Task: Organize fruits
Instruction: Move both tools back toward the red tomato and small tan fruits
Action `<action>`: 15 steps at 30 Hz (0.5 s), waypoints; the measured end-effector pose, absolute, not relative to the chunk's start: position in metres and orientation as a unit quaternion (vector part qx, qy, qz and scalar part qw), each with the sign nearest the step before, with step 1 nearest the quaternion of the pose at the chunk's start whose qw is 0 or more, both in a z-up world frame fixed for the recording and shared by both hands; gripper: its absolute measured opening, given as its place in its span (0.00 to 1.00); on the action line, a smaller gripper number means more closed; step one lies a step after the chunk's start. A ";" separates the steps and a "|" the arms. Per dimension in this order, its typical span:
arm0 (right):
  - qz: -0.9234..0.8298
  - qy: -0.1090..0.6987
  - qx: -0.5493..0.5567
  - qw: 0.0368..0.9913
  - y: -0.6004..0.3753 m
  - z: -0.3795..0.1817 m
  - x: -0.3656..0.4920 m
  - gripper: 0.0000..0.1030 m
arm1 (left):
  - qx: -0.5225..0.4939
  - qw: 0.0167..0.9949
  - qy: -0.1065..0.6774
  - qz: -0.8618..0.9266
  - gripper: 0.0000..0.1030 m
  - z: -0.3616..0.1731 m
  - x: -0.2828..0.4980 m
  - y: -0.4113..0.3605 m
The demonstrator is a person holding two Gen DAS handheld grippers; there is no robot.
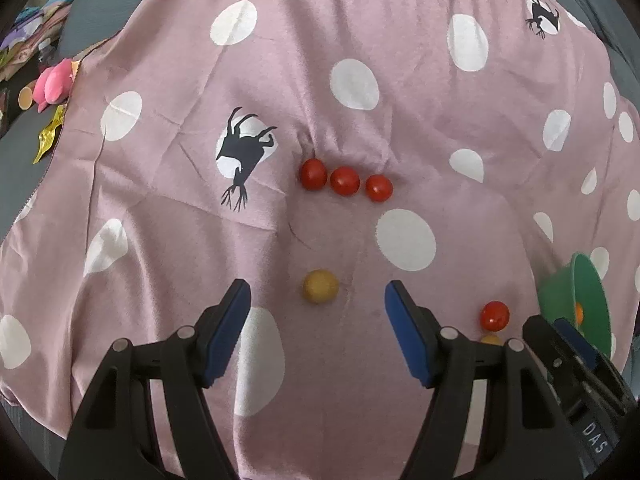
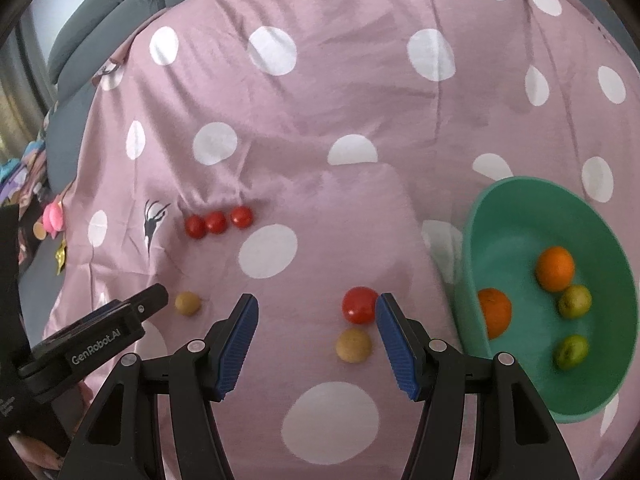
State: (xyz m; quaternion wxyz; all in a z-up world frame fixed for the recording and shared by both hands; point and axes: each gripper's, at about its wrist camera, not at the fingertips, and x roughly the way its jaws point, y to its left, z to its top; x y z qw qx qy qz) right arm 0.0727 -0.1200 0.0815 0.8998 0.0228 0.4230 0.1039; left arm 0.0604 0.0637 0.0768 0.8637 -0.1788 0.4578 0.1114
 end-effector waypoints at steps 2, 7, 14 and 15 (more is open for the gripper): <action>0.110 0.424 0.020 0.899 -0.115 0.081 0.073 0.60 | -0.182 0.862 0.458 0.115 0.68 0.076 0.060 0.066; 0.119 0.424 0.016 0.897 -0.108 0.080 0.072 0.60 | -0.183 0.858 0.465 0.118 0.68 0.073 0.059 0.069; 0.119 0.435 0.017 0.892 -0.107 0.074 0.074 0.60 | -0.183 0.857 0.469 0.111 0.68 0.073 0.057 0.068; 0.120 0.437 0.018 0.891 -0.107 0.073 0.075 0.60 | -0.183 0.857 0.469 0.109 0.68 0.074 0.056 0.067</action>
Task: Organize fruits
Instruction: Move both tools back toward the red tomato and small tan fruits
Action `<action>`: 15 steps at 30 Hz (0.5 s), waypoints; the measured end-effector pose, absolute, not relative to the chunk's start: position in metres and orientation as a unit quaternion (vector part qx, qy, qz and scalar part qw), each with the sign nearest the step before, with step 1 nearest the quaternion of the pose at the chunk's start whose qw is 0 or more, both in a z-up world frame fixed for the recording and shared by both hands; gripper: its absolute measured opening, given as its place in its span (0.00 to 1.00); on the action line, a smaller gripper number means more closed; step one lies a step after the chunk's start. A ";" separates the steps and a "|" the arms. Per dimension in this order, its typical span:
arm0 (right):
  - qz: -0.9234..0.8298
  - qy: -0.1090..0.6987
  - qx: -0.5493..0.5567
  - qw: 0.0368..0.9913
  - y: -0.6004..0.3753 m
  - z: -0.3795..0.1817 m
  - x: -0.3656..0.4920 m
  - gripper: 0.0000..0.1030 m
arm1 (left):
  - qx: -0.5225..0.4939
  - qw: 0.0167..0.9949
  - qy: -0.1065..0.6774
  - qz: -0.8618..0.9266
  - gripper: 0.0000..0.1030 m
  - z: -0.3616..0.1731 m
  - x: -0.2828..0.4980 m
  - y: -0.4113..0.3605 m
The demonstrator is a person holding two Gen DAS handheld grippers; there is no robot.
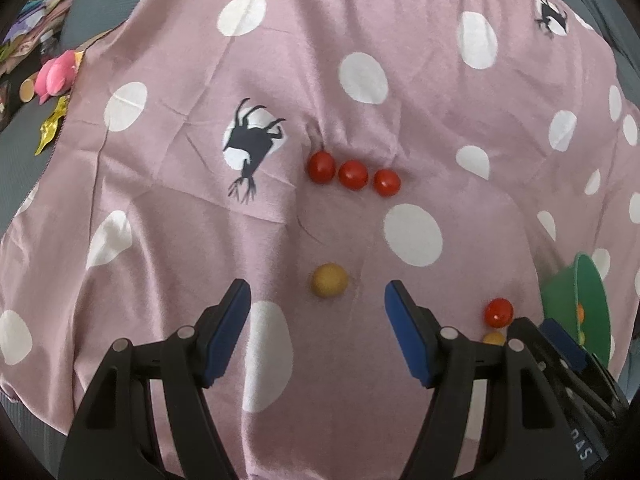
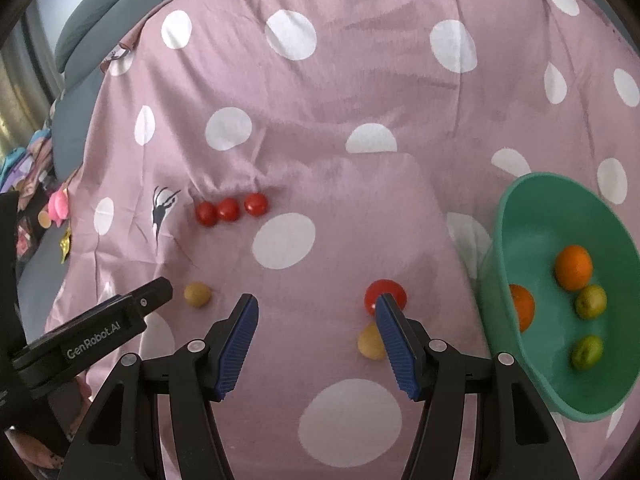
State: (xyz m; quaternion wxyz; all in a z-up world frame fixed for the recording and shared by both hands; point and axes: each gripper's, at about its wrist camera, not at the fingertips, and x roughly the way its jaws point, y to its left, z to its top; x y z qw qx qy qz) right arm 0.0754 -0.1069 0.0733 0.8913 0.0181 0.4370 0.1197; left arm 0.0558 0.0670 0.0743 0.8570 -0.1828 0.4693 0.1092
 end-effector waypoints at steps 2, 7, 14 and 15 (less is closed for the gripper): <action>0.117 0.440 0.021 0.890 -0.109 0.072 0.077 0.60 | -0.187 0.857 0.468 0.103 0.68 0.076 0.056 0.066; 0.119 0.443 0.039 0.888 -0.118 0.071 0.078 0.60 | -0.193 0.858 0.466 0.100 0.66 0.077 0.054 0.070; 0.119 0.446 0.080 0.883 -0.134 0.070 0.081 0.60 | -0.214 0.851 0.469 0.098 0.63 0.076 0.051 0.082; 0.121 0.447 0.086 0.882 -0.135 0.070 0.082 0.60 | -0.214 0.851 0.470 0.097 0.62 0.076 0.052 0.082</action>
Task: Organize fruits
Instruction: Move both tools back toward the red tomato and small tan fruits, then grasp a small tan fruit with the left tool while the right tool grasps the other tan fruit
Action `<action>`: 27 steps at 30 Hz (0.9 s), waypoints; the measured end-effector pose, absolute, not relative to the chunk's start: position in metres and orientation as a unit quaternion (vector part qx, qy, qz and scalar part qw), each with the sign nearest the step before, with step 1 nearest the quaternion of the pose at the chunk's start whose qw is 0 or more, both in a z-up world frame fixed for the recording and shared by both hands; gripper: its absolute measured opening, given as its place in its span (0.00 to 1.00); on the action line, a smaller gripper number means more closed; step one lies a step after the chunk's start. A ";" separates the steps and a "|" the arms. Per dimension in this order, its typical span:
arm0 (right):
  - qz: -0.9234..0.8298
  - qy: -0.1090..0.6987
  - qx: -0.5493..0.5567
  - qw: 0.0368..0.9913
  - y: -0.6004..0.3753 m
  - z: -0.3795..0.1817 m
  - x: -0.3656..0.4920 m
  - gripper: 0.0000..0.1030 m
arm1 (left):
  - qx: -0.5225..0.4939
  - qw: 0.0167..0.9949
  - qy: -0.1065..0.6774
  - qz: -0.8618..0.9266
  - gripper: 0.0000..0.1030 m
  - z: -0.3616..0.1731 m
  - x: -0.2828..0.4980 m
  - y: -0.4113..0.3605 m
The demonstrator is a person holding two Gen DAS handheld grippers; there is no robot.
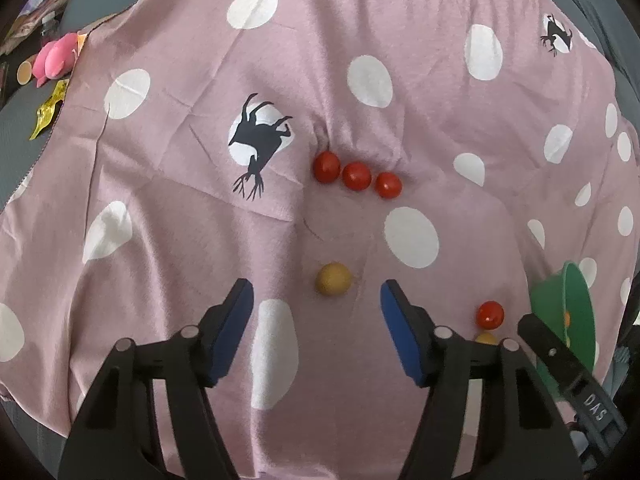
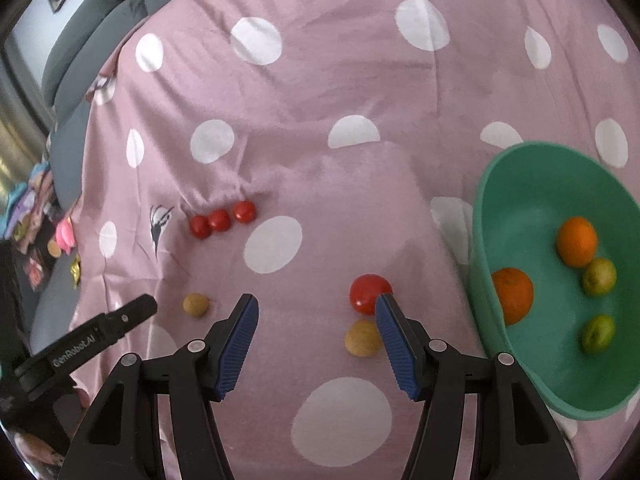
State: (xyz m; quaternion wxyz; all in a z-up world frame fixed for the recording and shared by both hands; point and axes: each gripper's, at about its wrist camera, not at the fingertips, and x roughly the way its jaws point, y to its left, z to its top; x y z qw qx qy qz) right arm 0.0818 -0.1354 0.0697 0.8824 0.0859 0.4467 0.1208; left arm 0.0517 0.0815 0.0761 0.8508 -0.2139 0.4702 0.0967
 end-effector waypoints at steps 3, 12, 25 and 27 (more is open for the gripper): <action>0.129 0.453 0.109 0.875 -0.141 0.068 0.085 0.60 | -0.218 0.851 0.469 0.091 0.56 0.075 0.053 0.081; 0.125 0.478 0.094 0.864 -0.137 0.053 0.090 0.55 | -0.230 0.840 0.487 0.067 0.44 0.053 0.074 0.076; 0.090 0.510 0.069 0.853 -0.140 0.030 0.097 0.39 | -0.204 0.836 0.503 0.075 0.36 0.036 0.102 0.069; 0.085 0.509 0.055 0.855 -0.138 0.029 0.097 0.38 | -0.207 0.832 0.509 0.077 0.36 0.031 0.106 0.070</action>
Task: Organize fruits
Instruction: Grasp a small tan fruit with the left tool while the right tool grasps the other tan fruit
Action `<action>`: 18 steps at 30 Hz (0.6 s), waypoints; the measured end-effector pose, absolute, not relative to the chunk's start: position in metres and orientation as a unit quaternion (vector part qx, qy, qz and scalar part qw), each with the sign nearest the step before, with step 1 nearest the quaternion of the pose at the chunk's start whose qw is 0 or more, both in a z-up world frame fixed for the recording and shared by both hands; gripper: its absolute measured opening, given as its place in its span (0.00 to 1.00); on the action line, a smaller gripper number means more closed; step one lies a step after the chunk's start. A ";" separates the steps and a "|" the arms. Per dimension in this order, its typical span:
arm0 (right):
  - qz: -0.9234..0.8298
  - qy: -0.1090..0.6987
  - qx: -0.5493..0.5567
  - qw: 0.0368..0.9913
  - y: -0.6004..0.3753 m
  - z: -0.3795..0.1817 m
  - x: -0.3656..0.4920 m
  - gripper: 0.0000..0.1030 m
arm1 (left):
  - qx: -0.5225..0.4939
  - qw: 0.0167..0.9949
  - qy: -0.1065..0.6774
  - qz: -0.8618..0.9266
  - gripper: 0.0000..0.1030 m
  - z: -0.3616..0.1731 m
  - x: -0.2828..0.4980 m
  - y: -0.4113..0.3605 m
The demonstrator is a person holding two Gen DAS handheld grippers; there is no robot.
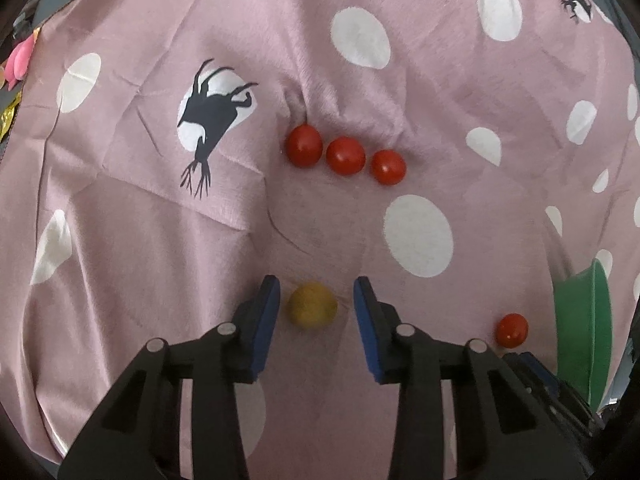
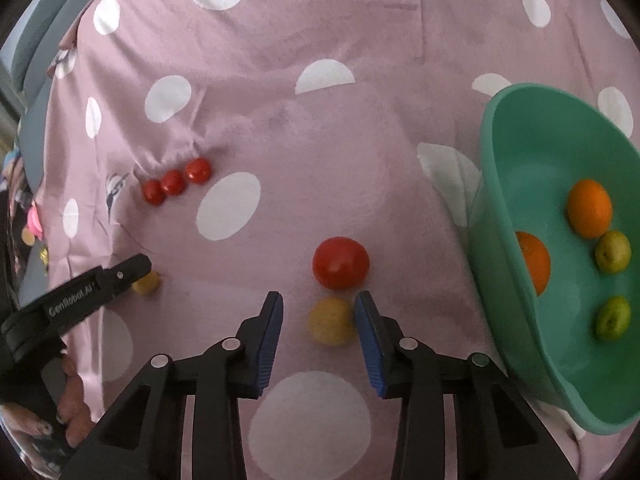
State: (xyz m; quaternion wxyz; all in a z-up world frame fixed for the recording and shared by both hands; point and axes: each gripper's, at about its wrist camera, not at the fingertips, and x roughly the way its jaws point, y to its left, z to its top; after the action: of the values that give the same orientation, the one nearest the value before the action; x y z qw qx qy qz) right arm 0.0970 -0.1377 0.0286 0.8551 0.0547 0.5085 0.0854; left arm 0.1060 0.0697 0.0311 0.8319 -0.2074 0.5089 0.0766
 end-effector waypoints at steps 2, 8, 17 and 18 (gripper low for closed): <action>0.081 0.510 0.047 0.855 -0.137 0.027 0.097 0.38 | -0.207 0.828 0.516 0.077 0.35 0.026 0.109 0.069; 0.070 0.521 0.029 0.850 -0.134 0.014 0.100 0.30 | -0.190 0.830 0.518 0.088 0.26 0.020 0.114 0.061; 0.069 0.514 0.023 0.855 -0.132 0.008 0.099 0.27 | -0.184 0.833 0.513 0.098 0.25 0.015 0.122 0.056; 0.067 0.513 0.024 0.856 -0.132 0.009 0.099 0.27 | -0.184 0.832 0.514 0.098 0.25 0.015 0.122 0.055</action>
State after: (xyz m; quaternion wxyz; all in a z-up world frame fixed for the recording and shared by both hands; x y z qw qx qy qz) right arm 0.0991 -0.1320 0.0092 0.8557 0.0240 0.5125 0.0672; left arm 0.1219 0.0555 0.0149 0.8322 -0.1837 0.5138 0.0985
